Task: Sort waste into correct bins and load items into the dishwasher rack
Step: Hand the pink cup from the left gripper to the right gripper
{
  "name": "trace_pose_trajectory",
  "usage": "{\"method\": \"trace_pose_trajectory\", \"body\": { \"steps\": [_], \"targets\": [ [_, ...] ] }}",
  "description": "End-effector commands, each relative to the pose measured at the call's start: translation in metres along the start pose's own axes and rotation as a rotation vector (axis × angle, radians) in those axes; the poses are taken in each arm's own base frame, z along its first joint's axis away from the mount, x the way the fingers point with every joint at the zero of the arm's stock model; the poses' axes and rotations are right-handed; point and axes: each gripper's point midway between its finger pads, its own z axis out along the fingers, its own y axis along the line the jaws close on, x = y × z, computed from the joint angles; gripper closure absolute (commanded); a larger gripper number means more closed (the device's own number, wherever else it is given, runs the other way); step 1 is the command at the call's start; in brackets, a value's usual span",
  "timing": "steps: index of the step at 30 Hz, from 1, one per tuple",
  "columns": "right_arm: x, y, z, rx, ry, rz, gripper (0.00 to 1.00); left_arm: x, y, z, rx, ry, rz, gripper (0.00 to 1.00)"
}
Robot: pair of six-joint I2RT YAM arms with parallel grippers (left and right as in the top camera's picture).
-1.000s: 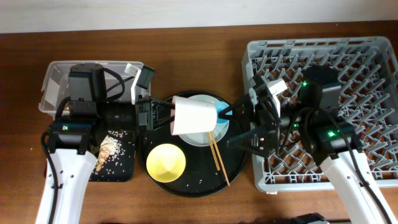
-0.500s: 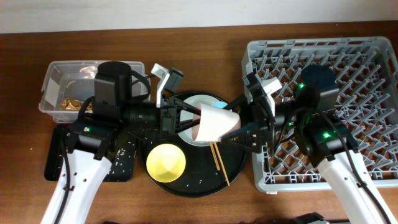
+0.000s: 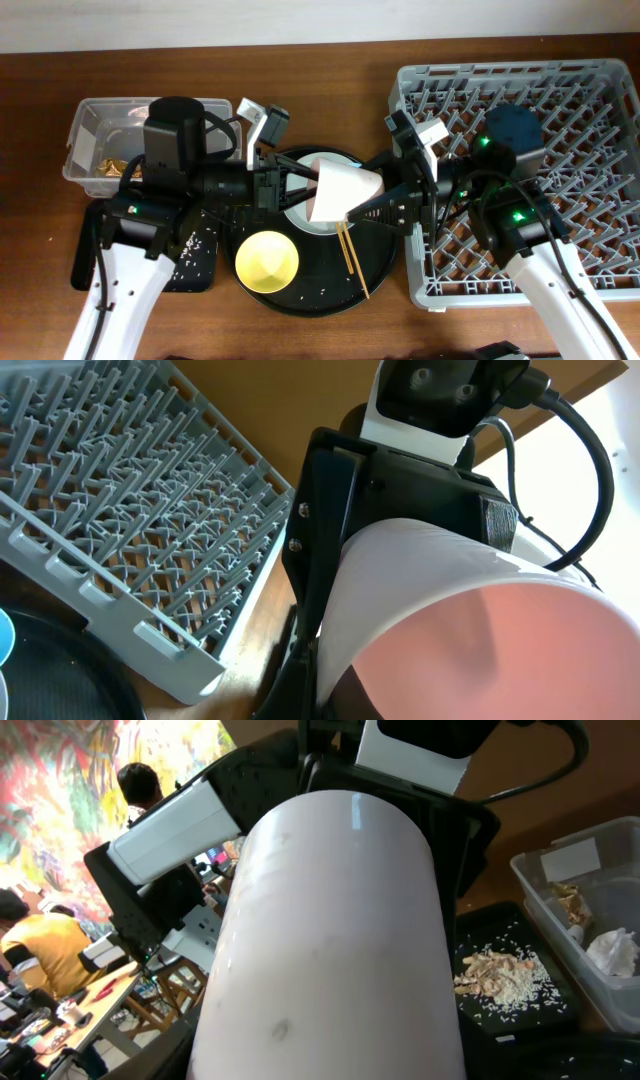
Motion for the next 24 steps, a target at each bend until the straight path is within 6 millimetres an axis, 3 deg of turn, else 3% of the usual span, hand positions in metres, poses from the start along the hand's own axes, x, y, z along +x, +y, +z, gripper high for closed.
{"method": "trace_pose_trajectory", "body": {
  "steps": [1,4,11,14,19,24],
  "targets": [
    [-0.010,0.010,-0.002,-0.009,-0.005,-0.084,0.51,0.009,0.011,0.003,-0.041,0.018,-0.073,0.91],
    [-0.012,0.009,-0.004,-0.003,-0.009,-0.096,0.51,0.010,0.012,0.003,-0.042,0.021,-0.080,0.86],
    [-0.016,0.011,-0.004,0.000,-0.015,-0.146,0.51,0.013,0.013,0.003,-0.050,0.027,-0.083,0.85],
    [-0.019,0.009,-0.004,0.015,-0.024,-0.138,0.50,0.016,0.027,0.002,-0.127,0.025,-0.121,0.84],
    [-0.019,0.009,-0.004,0.015,-0.025,-0.142,0.50,0.015,0.034,0.000,-0.169,0.016,-0.122,0.71],
    [-0.020,0.010,-0.004,0.014,-0.027,-0.161,0.50,0.019,0.040,-0.001,-0.205,0.020,-0.143,0.71]
  ]
}}
